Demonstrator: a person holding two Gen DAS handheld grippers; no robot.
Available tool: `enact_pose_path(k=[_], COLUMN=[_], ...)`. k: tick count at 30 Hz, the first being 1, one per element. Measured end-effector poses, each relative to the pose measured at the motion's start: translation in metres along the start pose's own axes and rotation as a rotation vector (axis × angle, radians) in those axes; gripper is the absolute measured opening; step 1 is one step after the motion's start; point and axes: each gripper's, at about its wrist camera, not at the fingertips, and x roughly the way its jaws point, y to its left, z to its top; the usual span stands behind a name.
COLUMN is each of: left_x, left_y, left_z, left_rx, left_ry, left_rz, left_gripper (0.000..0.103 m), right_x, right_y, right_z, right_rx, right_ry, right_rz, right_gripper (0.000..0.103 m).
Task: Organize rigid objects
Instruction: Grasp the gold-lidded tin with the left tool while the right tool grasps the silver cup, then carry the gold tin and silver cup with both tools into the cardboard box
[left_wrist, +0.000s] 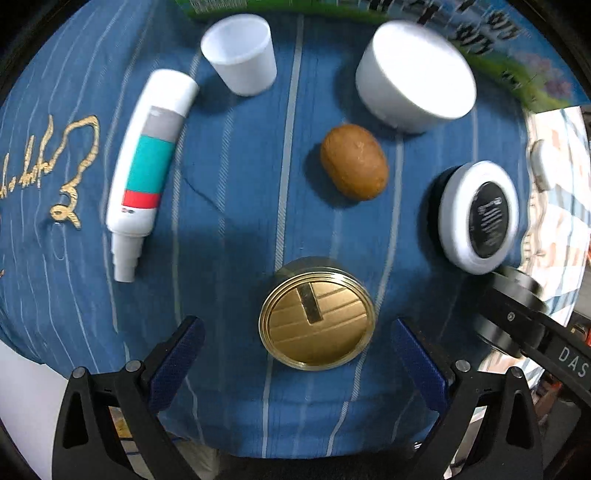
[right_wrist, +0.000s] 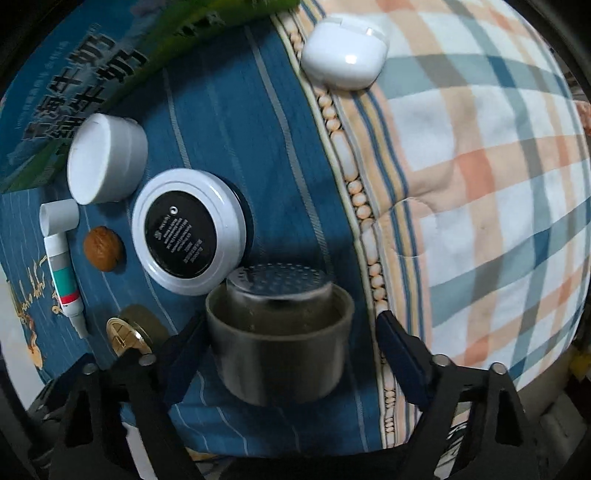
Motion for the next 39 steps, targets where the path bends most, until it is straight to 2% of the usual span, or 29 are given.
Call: enact_pose_path(k=[1,3,5,7,10,11,15,24,31,39], left_x=[0.003,0.01,0.014,0.017,0.031,0.043,0.054,0.041,0.029,0.011], left_y=[-0.001,-0.002,-0.002,-0.002,-0.004,-0.015,-0.019,-0.011,-0.021,-0.021], left_z=[0.0,0.0,-0.003,-0.005,-0.009,-0.012,-0.01,-0.017,-0.027,-0.053], left_rx=[0.003,0.009,0.015,0.022,0.028,0.026,0.022,0.008,0.015,0.04], left_ry=[0.002,0.005,0.014,0.025,0.025,0.032,0.02,0.005,-0.02,-0.073], left_rz=[-0.003,0.0,-0.007,-0.016,0.0,0.007,0.015,0.014,0.02,0.021], left_gripper=[0.103,0.096,0.077,0.067,0.067,0.067,0.067,0.063,0.062,0.062], right_x=[0.005,0.01,0.014,0.022,0.023,0.024,0.036,0.079,0.035,0.023], right_y=[0.002,0.007,0.013,0.022,0.034,0.036,0.039,0.036,0.017,0.019], right_z=[0.002,0.001,-0.002,-0.009,-0.018,-0.019,-0.02,-0.036,-0.032,-0.064], right_rx=[-0.006,-0.027,-0.069,-0.135,-0.218,-0.222,-0.202,-0.199,-0.215,-0.259], right_ry=[0.009,0.013,0.003,0.011,0.025,0.027,0.068,0.067,0.062,0.054], right_rz=[-0.001,-0.02,-0.045,-0.107,-0.177,-0.177,-0.156,-0.151,-0.152,-0.112], right_gripper=[0.077,0.074,0.074,0.074,0.074,0.074,0.074,0.073,0.073,0.073])
